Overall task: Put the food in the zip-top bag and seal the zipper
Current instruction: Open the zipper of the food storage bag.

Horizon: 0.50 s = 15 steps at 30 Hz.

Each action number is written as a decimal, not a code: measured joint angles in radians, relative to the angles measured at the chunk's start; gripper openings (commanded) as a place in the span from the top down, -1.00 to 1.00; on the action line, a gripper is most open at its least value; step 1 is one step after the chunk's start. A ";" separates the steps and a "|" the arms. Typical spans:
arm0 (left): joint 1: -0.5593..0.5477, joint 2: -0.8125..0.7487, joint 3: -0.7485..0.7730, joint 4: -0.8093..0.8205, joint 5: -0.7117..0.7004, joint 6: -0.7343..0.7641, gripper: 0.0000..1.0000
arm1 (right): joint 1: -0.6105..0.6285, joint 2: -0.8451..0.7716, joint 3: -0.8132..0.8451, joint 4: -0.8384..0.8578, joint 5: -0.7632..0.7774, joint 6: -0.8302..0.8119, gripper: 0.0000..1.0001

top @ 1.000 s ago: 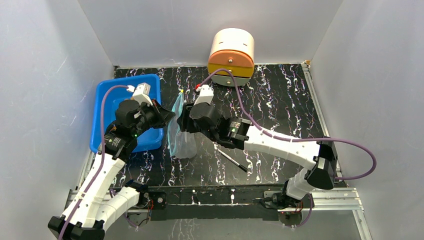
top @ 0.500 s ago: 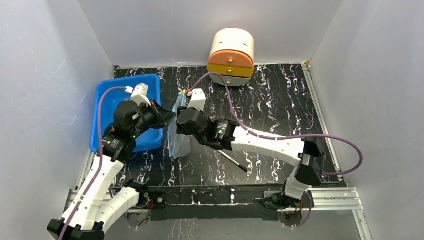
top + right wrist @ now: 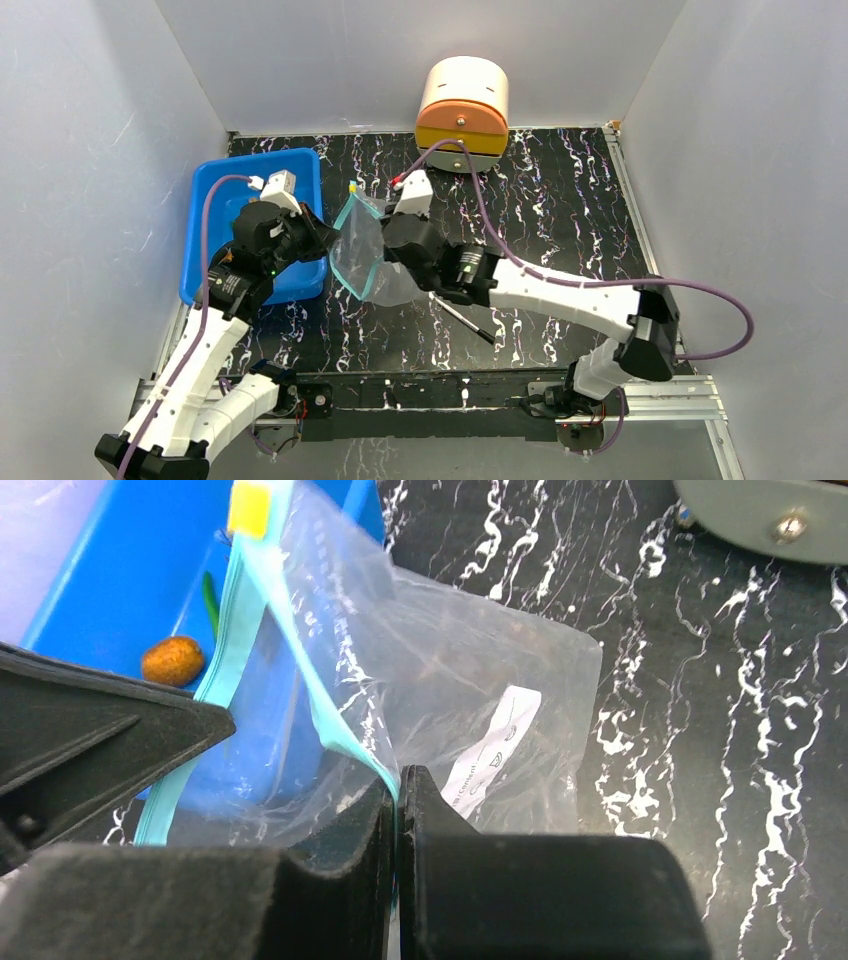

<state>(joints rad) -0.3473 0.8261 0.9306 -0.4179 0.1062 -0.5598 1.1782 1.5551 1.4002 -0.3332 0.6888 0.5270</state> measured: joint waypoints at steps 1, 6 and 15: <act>0.000 0.007 0.005 -0.016 -0.019 0.010 1.00 | -0.010 -0.030 -0.027 0.027 -0.015 -0.018 1.00; 0.000 0.016 0.016 -0.030 -0.040 0.047 0.32 | -0.062 -0.107 -0.076 0.117 -0.089 -0.097 1.00; 0.000 0.018 0.039 0.002 0.063 0.073 -0.41 | -0.117 -0.163 -0.091 0.131 -0.154 -0.289 1.00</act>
<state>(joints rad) -0.3473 0.8436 0.9695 -0.4160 0.1696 -0.4870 1.0611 1.3922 1.3094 -0.2024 0.5350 0.2379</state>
